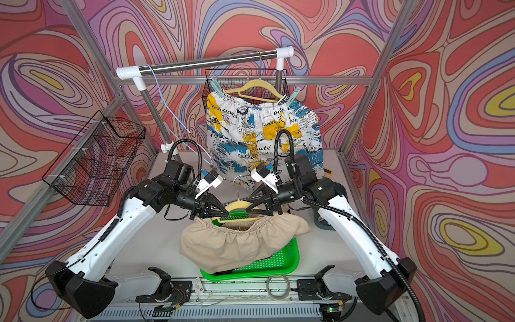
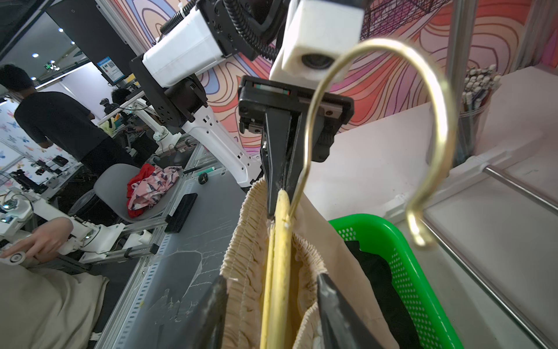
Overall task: Remove the clothespins securing shorts to the hanger
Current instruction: Remove the clothespin from the hanger.
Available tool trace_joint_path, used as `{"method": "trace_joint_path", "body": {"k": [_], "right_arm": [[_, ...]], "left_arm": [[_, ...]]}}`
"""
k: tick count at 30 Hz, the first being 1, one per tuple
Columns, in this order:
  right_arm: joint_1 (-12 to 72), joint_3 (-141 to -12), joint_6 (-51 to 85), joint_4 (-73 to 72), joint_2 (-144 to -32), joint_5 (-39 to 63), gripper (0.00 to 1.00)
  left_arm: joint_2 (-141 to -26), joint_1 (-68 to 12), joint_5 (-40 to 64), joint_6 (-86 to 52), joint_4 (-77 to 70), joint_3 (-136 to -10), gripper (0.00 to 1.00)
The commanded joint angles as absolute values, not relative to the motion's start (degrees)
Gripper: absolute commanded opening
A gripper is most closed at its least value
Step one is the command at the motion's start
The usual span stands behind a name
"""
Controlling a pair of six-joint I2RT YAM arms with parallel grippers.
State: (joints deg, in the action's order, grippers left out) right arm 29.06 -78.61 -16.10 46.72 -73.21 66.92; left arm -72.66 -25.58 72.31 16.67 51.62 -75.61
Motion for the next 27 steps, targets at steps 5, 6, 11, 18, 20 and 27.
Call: {"method": "trace_joint_path", "body": {"k": [5,6,11,18,20,27], "right_arm": [[31.02,-81.56,-20.92,51.36,-75.13,66.46,0.23],[31.05,-81.56,-20.84,51.12,-75.08,66.24,0.18],[31.03,-80.69,-19.43,48.38,-73.48,65.58,0.00],[31.09,-78.82,-15.96,43.84,-70.96,64.19,0.00],[31.03,-78.49,-14.45,42.65,-70.08,63.18,0.00],[31.03,-78.99,-15.57,44.81,-67.81,63.28,0.00]], "left_arm": [[-73.87,-26.47,73.36,19.84,54.87,-78.83,0.00],[-73.92,-26.54,73.24,19.98,55.06,-78.88,0.00],[-73.75,-26.90,72.30,19.88,55.20,-78.84,0.00],[-72.00,-26.94,70.28,16.56,51.79,-78.14,0.07],[-71.31,-26.90,68.96,15.72,51.11,-78.14,0.19],[-66.63,-26.63,65.83,7.74,40.78,-75.11,0.48]]}}
